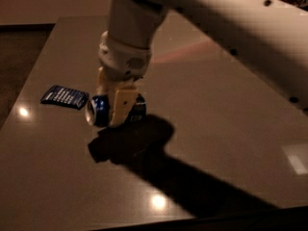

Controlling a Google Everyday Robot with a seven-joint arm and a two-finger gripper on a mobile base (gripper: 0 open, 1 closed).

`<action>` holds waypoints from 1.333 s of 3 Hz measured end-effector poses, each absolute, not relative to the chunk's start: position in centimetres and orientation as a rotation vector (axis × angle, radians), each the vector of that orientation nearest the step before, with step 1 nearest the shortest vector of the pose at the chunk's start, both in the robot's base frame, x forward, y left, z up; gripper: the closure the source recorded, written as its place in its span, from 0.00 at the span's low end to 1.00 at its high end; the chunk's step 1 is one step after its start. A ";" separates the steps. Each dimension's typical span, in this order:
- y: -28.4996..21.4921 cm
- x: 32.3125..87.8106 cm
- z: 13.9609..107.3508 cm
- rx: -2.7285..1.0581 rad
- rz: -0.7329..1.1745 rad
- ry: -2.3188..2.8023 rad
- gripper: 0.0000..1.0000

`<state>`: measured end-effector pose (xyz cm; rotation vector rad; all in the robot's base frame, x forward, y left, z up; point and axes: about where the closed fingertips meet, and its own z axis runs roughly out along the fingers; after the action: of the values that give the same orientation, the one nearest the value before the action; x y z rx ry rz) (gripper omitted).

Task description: Place pepsi can upright

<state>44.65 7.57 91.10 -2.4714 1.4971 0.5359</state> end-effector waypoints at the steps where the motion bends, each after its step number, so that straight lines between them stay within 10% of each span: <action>1: 5.8 46.7 93.7 -2.257 0.671 1.558 1.00; 4: 2.6 49.2 96.6 -1.487 1.017 1.686 1.00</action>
Offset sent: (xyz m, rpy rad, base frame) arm 0.0512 -0.0663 0.0598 0.5005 0.2335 -0.5251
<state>49.17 2.57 96.62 -1.4874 1.6864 1.0165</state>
